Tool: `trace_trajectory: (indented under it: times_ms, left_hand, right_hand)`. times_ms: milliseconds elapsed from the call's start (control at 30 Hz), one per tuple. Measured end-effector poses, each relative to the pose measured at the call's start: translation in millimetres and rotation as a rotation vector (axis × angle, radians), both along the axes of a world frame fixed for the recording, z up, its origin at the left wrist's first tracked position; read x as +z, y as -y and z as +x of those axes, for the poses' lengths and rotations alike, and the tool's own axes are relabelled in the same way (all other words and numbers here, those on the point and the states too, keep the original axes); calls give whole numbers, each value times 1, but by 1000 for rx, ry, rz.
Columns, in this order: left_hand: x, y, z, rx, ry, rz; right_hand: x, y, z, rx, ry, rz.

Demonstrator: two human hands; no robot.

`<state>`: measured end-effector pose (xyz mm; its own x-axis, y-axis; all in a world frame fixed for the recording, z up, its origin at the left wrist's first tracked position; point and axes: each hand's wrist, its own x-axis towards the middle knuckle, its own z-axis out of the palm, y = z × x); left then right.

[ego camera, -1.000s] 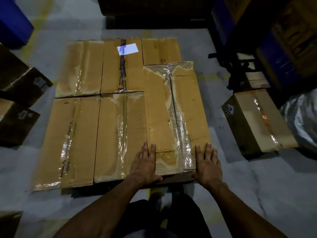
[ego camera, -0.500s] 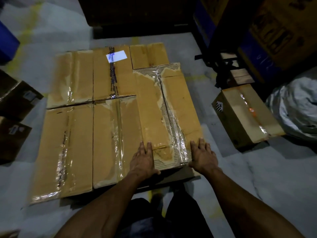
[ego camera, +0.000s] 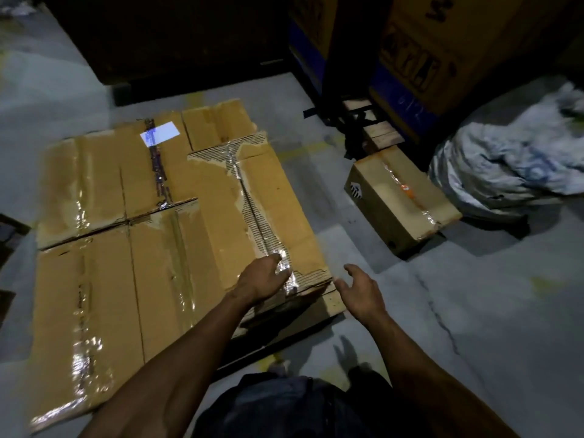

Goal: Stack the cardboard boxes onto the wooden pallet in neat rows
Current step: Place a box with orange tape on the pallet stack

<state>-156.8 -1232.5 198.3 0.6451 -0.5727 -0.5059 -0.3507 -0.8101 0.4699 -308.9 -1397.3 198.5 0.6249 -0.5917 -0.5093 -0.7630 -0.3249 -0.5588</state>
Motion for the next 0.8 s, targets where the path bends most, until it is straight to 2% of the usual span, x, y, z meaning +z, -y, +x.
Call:
trace_trajectory:
  times_ms: [267, 533, 800]
  left_hand:
    - [4, 114, -35, 13, 54, -27]
    - [-1, 269, -100, 58, 6, -18]
    - [0, 402, -111, 118, -18, -60]
  right_hand:
    - [1, 122, -50, -175, 101, 22]
    - [3, 291, -110, -145, 62, 36]
    - [21, 419, -110, -99, 11, -43]
